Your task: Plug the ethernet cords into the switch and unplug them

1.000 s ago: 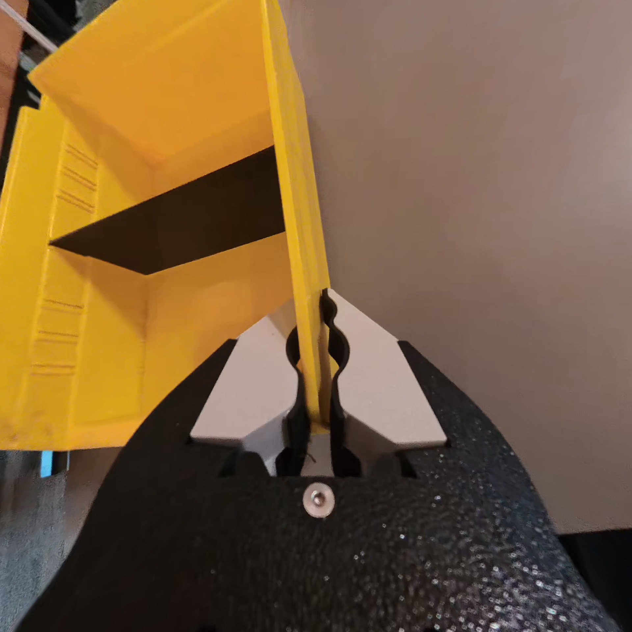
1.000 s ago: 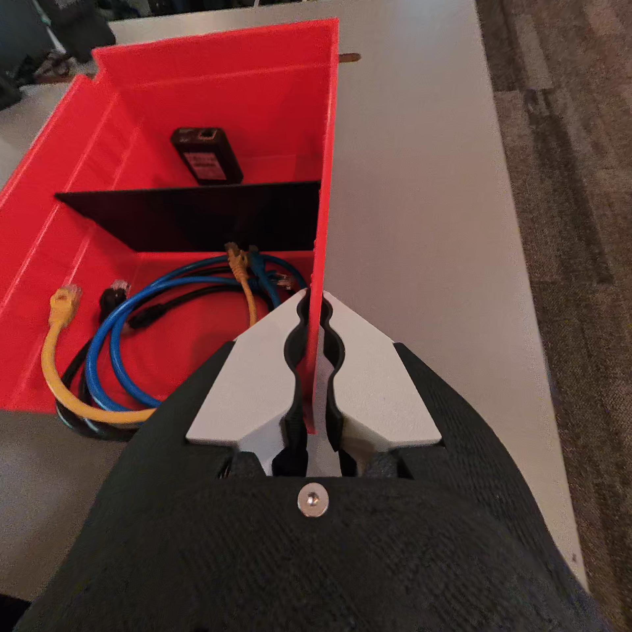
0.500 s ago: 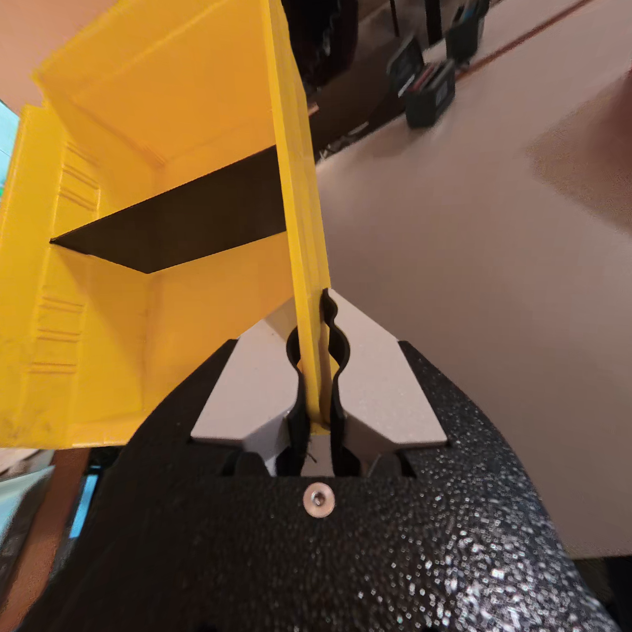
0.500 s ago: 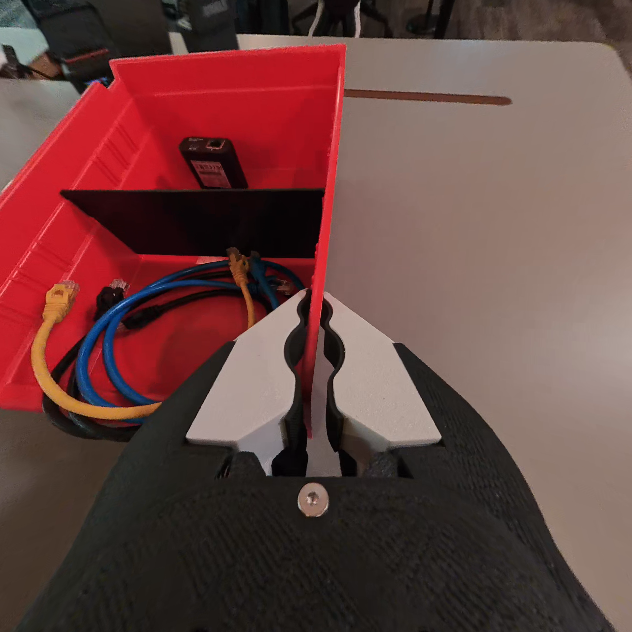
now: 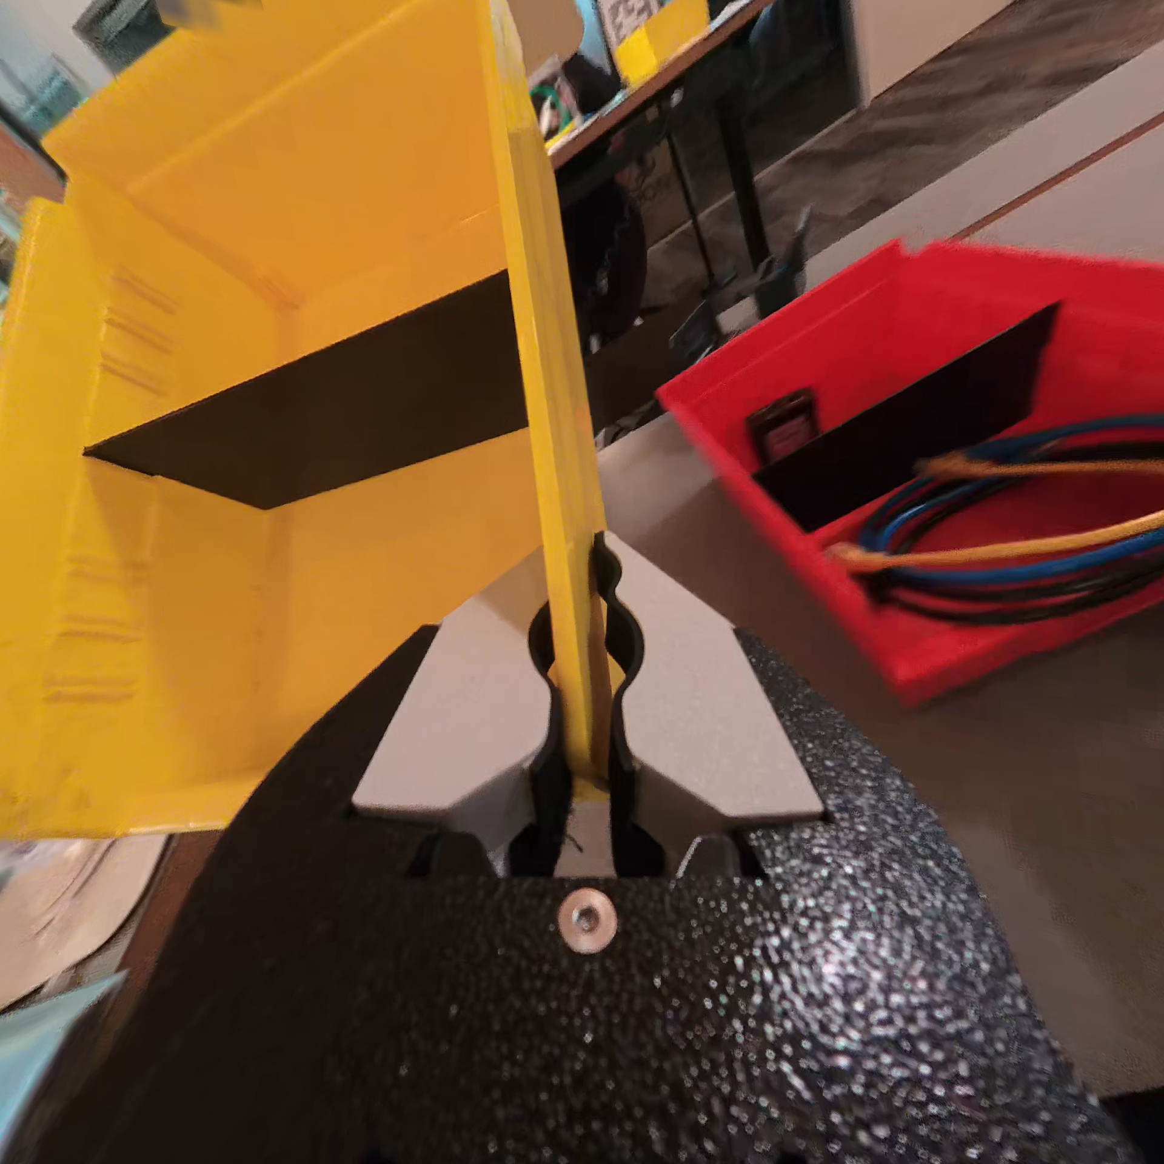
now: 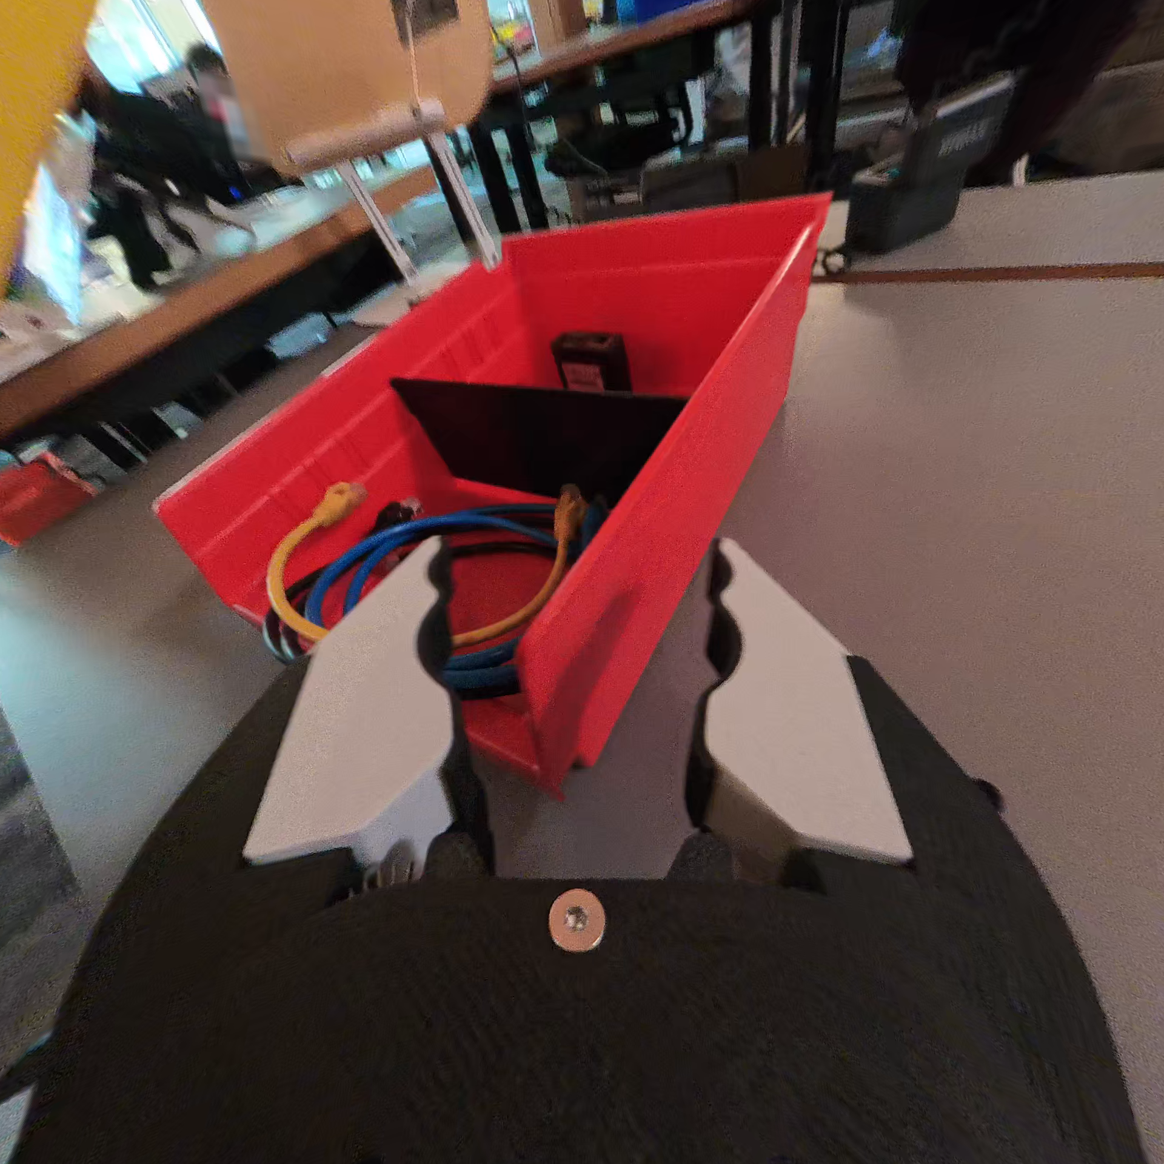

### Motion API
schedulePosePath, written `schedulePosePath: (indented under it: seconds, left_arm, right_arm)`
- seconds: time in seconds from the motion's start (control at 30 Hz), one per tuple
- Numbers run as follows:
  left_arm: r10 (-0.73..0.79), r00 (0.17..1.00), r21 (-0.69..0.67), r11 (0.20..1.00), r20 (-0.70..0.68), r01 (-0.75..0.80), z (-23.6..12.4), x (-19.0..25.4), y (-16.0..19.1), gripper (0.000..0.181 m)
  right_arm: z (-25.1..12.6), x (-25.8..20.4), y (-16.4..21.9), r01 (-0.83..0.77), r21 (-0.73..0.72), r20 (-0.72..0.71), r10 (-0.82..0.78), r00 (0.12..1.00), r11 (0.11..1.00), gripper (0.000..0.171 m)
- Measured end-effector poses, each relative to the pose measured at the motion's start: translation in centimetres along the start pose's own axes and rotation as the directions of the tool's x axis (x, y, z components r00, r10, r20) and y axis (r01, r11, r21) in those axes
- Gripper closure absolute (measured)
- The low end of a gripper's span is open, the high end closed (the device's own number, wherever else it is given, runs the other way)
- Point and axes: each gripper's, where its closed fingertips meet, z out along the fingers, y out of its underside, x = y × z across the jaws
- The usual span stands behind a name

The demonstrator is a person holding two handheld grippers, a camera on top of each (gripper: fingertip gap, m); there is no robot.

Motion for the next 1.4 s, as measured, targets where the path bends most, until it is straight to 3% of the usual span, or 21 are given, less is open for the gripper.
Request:
schedulePosePath:
  seconds: [0.03,0.1,0.23,0.33,0.43,0.47,0.6,0.77,0.9,1.07,1.27,1.37,1.4]
  left_arm:
    - [0.004,0.999,0.023,1.0,-0.032,-0.003,0.0,1.2,-0.8,0.18]
    - [0.002,0.993,0.081,0.997,-0.122,0.008,0.0,4.2,-2.8,0.18]
    - [0.048,0.942,0.188,0.982,-0.331,0.017,-0.2,11.7,-7.5,0.18]
    - [0.1,0.866,0.273,0.961,-0.49,0.043,-0.3,18.0,-11.8,0.18]
    - [0.155,0.755,0.335,0.938,-0.637,0.09,0.0,24.7,-17.0,0.18]
    - [0.17,0.713,0.339,0.935,-0.681,0.101,0.3,27.1,-19.0,0.18]
    - [0.251,0.572,0.353,0.933,-0.781,0.072,2.5,37.5,-24.3,0.179]
    - [0.255,0.451,0.268,0.963,-0.856,-0.036,4.9,48.2,-23.1,0.179]
    - [0.192,0.427,0.163,0.981,-0.884,-0.105,6.4,53.3,-19.9,0.179]
    - [0.214,0.461,0.126,0.968,-0.861,-0.215,7.8,55.2,-16.2,0.179]
    - [0.278,0.489,0.153,0.948,-0.827,-0.279,8.2,56.0,-14.9,0.178]
    - [0.227,0.483,0.141,0.968,-0.846,-0.209,8.0,55.9,-15.5,0.176]
    - [0.205,0.475,0.125,0.973,-0.856,-0.196,7.9,55.7,-15.6,0.159]
  right_arm:
    - [-0.7,0.2,-0.9,-0.005,0.045,0.004,0.005,1.0,0.999,0.08]
    - [-3.5,1.8,-3.5,0.014,0.186,-0.014,-0.011,1.0,0.982,0.08]
    - [-12.8,8.6,-6.8,0.184,0.373,-0.267,-0.085,0.96,0.909,0.081]
    - [-20.4,14.3,-7.2,0.328,0.389,-0.51,-0.096,0.855,0.861,0.083]
    - [-28.3,19.5,-7.9,0.487,0.389,-0.743,-0.046,0.668,0.782,0.088]
    - [-30.6,21.0,-8.4,0.512,0.403,-0.787,0.002,0.617,0.759,0.089]
    - [-35.0,24.5,-9.5,0.523,0.409,-0.833,0.072,0.548,0.748,0.091]
    - [-36.3,25.4,-9.0,0.507,0.437,-0.829,0.113,0.548,0.743,0.092]
    - [-35.8,26.7,-9.2,0.549,0.313,-0.88,0.02,0.474,0.775,0.093]
    - [-34.9,26.5,-9.3,0.47,0.437,-0.802,0.094,0.59,0.767,0.094]
    - [-34.4,26.5,-8.9,0.423,0.47,-0.77,0.125,0.626,0.775,0.095]
    - [-34.1,26.3,-8.8,0.412,0.472,-0.763,0.128,0.633,0.78,0.095]
    - [-34.0,26.2,-8.9,0.416,0.468,-0.764,0.12,0.634,0.78,0.095]
